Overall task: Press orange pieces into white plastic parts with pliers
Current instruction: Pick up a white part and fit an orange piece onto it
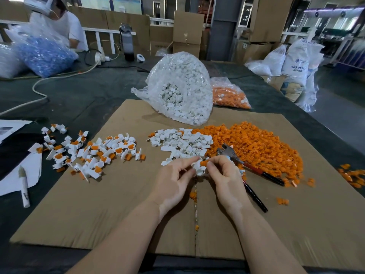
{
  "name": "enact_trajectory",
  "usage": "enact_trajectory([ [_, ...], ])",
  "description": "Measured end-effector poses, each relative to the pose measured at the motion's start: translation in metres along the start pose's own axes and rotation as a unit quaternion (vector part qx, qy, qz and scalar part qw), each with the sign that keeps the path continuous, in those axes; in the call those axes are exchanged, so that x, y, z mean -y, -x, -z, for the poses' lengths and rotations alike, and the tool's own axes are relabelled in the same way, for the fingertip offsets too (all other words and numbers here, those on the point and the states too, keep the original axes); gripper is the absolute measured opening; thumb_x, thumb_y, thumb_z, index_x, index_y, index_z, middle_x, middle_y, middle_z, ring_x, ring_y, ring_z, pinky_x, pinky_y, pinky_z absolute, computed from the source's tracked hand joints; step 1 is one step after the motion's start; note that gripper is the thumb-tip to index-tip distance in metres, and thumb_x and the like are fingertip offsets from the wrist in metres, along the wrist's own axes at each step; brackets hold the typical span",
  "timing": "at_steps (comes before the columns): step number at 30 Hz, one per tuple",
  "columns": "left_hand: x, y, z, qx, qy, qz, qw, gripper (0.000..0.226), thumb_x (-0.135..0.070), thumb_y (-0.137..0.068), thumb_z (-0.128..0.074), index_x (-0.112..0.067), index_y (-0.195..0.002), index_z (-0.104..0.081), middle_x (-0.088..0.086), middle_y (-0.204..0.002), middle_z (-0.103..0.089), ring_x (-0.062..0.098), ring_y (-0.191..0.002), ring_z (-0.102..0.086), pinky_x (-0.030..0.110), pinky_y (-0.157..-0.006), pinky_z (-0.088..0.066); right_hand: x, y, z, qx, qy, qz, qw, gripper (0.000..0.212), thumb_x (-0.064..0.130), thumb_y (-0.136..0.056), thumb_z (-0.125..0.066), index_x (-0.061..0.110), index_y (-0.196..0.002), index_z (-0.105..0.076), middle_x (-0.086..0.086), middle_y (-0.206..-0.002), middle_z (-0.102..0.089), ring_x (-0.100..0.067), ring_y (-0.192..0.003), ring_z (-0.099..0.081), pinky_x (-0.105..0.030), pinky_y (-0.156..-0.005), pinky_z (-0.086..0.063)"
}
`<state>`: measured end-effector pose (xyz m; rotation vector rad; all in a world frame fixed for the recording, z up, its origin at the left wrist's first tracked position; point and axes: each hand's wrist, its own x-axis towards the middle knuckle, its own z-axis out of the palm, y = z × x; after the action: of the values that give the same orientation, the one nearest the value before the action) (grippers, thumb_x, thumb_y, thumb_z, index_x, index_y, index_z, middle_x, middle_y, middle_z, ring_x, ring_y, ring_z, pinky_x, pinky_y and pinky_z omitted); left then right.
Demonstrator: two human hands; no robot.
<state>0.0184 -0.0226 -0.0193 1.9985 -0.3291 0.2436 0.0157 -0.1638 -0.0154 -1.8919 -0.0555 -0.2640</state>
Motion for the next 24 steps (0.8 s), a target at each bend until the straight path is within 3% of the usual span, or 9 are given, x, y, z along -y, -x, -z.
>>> enact_trajectory([
  [2,0.003,-0.002,0.003,-0.048,0.016,0.037,0.998,0.024,-0.014,-0.092,-0.057,-0.024,-0.112,-0.065,-0.014,-0.09,-0.06,-0.017,-0.079,-0.053,-0.003,-0.068,-0.034,0.001,0.002,0.0,0.015,0.001,0.007,1.0,0.015,0.008,-0.09,-0.054,0.014,-0.077,-0.058,0.006,-0.07,-0.056,-0.004,-0.066,-0.048,-0.015,-0.059,-0.037],
  [8,0.005,-0.003,0.004,-0.067,0.004,0.058,0.996,0.017,-0.01,-0.09,-0.056,-0.024,-0.097,-0.065,-0.013,-0.079,-0.058,-0.011,-0.074,-0.053,0.0,-0.062,-0.035,0.007,0.013,0.001,0.085,0.107,0.091,0.986,0.011,0.011,-0.061,-0.048,0.004,-0.052,-0.046,-0.005,-0.067,-0.047,-0.019,-0.073,-0.046,-0.034,-0.065,-0.04],
  [11,0.005,-0.004,0.005,-0.066,0.022,0.069,0.995,0.021,-0.008,-0.09,-0.056,-0.029,-0.09,-0.062,-0.012,-0.078,-0.059,-0.013,-0.072,-0.052,-0.001,-0.062,-0.035,0.007,0.016,-0.003,0.126,0.243,0.15,0.95,0.013,0.014,-0.061,-0.045,0.006,-0.052,-0.046,-0.005,-0.067,-0.047,-0.018,-0.075,-0.042,-0.029,-0.066,-0.035],
  [13,0.004,-0.004,0.005,-0.06,0.021,0.078,0.995,0.021,-0.008,-0.09,-0.056,-0.029,-0.09,-0.061,-0.011,-0.078,-0.059,-0.01,-0.07,-0.053,0.0,-0.061,-0.035,0.005,0.016,-0.004,0.124,0.277,0.161,0.939,0.016,0.016,-0.065,-0.046,0.007,-0.053,-0.049,-0.002,-0.067,-0.048,-0.016,-0.074,-0.042,-0.027,-0.066,-0.032],
  [15,0.004,-0.004,0.005,-0.058,0.018,0.081,0.995,0.02,-0.009,-0.09,-0.056,-0.029,-0.09,-0.061,-0.011,-0.079,-0.059,-0.009,-0.071,-0.053,0.0,-0.062,-0.035,0.002,0.016,-0.004,0.072,0.263,0.156,0.949,0.021,0.015,-0.072,-0.051,0.008,-0.053,-0.051,-0.001,-0.065,-0.048,-0.017,-0.072,-0.044,-0.026,-0.065,-0.032],
  [19,0.007,-0.004,0.005,-0.046,-0.005,0.089,0.995,0.017,-0.015,-0.092,-0.055,-0.03,-0.096,-0.061,-0.005,-0.095,-0.062,0.004,-0.085,-0.055,-0.003,-0.065,-0.033,-0.004,0.01,0.001,-0.13,0.255,0.102,0.953,0.021,0.01,-0.083,-0.065,0.007,-0.062,-0.062,0.0,-0.07,-0.053,-0.018,-0.075,-0.048,-0.022,-0.065,-0.028],
  [21,0.008,-0.004,0.004,-0.039,-0.02,0.091,0.995,0.017,-0.017,-0.093,-0.054,-0.033,-0.097,-0.059,-0.005,-0.101,-0.061,0.009,-0.092,-0.054,-0.004,-0.066,-0.032,-0.005,0.006,0.001,-0.166,0.267,0.088,0.945,0.009,0.009,-0.084,-0.065,0.006,-0.077,-0.069,-0.003,-0.077,-0.06,-0.021,-0.082,-0.053,-0.021,-0.07,-0.029],
  [24,0.009,-0.005,0.003,-0.037,-0.035,0.087,0.995,0.017,-0.017,-0.093,-0.054,-0.032,-0.099,-0.06,-0.006,-0.1,-0.06,0.007,-0.089,-0.053,-0.005,-0.066,-0.032,-0.007,0.003,-0.004,-0.173,0.323,0.116,0.923,0.006,0.011,-0.081,-0.07,0.006,-0.083,-0.072,-0.007,-0.08,-0.066,-0.027,-0.082,-0.059,-0.035,-0.074,-0.042],
])
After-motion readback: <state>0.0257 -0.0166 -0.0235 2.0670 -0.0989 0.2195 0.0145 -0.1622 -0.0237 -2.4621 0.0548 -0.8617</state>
